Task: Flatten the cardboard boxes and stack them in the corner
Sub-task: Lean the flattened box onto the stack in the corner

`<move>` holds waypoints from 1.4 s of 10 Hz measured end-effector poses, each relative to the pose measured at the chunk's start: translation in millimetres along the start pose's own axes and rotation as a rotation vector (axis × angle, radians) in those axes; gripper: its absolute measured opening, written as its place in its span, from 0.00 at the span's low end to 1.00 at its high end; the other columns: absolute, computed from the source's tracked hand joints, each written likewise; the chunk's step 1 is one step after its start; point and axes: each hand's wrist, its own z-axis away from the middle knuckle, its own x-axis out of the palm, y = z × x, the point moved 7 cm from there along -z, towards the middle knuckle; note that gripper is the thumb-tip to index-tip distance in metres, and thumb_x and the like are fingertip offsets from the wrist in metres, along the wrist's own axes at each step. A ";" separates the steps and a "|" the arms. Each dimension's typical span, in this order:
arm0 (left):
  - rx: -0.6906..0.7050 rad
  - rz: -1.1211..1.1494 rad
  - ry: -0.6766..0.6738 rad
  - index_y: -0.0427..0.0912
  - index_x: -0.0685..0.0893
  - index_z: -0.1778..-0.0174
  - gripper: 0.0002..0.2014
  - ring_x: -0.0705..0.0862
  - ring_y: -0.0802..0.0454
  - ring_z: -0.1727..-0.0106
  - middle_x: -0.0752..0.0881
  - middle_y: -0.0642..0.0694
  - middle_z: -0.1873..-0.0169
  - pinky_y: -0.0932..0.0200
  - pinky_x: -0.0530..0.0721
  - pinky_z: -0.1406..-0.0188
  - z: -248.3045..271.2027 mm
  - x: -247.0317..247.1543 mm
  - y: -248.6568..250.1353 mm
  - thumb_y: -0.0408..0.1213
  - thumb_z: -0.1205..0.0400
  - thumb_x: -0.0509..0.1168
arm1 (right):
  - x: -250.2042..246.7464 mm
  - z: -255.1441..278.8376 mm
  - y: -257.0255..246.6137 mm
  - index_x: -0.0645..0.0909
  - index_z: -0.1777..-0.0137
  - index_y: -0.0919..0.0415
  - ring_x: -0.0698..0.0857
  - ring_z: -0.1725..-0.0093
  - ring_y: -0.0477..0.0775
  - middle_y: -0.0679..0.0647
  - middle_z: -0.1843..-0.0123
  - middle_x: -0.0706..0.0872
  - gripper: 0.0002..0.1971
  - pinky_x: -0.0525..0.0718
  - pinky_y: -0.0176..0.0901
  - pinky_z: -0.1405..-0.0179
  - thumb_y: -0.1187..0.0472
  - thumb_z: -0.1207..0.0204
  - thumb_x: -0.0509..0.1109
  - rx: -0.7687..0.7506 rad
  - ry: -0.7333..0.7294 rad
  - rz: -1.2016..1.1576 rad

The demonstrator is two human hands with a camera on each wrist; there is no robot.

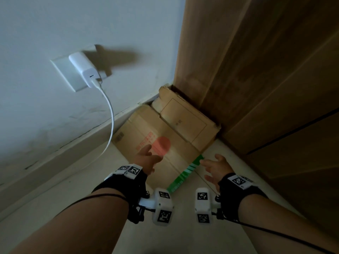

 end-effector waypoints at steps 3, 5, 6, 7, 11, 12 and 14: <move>-0.044 -0.085 -0.009 0.46 0.65 0.21 0.32 0.75 0.33 0.27 0.74 0.35 0.25 0.42 0.77 0.35 -21.0 -12.3 -25.2 0.31 0.21 0.66 | 38.2 -23.8 30.8 0.78 0.36 0.69 0.81 0.34 0.70 0.69 0.34 0.82 0.21 0.83 0.60 0.37 0.61 0.28 0.73 0.085 -0.061 0.146; -0.144 -0.236 0.096 0.41 0.66 0.22 0.30 0.74 0.36 0.26 0.73 0.35 0.26 0.48 0.78 0.34 -29.9 -27.8 -42.1 0.32 0.21 0.66 | 49.1 -35.6 36.0 0.84 0.52 0.60 0.85 0.43 0.65 0.59 0.50 0.88 0.10 0.82 0.63 0.36 0.56 0.29 0.74 0.050 -0.054 0.055; -0.245 -0.334 0.171 0.35 0.67 0.23 0.28 0.76 0.39 0.31 0.74 0.34 0.28 0.57 0.77 0.35 -27.5 -33.7 -50.0 0.37 0.19 0.64 | 40.6 -28.8 26.2 0.83 0.60 0.54 0.86 0.46 0.64 0.57 0.54 0.88 0.04 0.83 0.64 0.37 0.58 0.25 0.71 0.036 -0.059 -0.055; -0.277 -0.170 0.097 0.35 0.73 0.30 0.29 0.79 0.42 0.44 0.81 0.37 0.42 0.46 0.84 0.44 -35.0 -20.1 -62.8 0.46 0.24 0.69 | 29.9 -29.4 17.2 0.82 0.60 0.57 0.85 0.49 0.63 0.58 0.56 0.87 0.07 0.83 0.60 0.39 0.62 0.21 0.67 0.024 -0.074 -0.147; -0.067 0.228 0.002 0.43 0.73 0.37 0.16 0.76 0.46 0.74 0.86 0.38 0.52 0.58 0.70 0.74 -41.3 20.0 -31.6 0.34 0.20 0.64 | -17.3 -24.8 -65.3 0.55 0.19 0.53 0.77 0.30 0.62 0.59 0.25 0.74 0.34 0.76 0.52 0.34 0.48 0.22 0.64 -0.323 0.151 0.108; -0.048 0.245 -0.011 0.43 0.74 0.37 0.15 0.75 0.47 0.73 0.86 0.39 0.55 0.57 0.70 0.73 -39.6 15.2 -33.5 0.33 0.20 0.64 | -14.5 -30.6 -90.1 0.55 0.18 0.47 0.69 0.22 0.62 0.56 0.18 0.64 0.33 0.70 0.57 0.27 0.42 0.21 0.58 -0.399 0.111 0.288; -0.017 0.222 -0.038 0.42 0.75 0.37 0.14 0.73 0.50 0.78 0.85 0.41 0.63 0.62 0.67 0.78 -37.9 6.1 -34.2 0.34 0.19 0.63 | -7.1 -41.2 -102.7 0.63 0.20 0.49 0.69 0.22 0.61 0.54 0.19 0.67 0.33 0.66 0.58 0.22 0.34 0.21 0.48 -0.326 0.021 0.287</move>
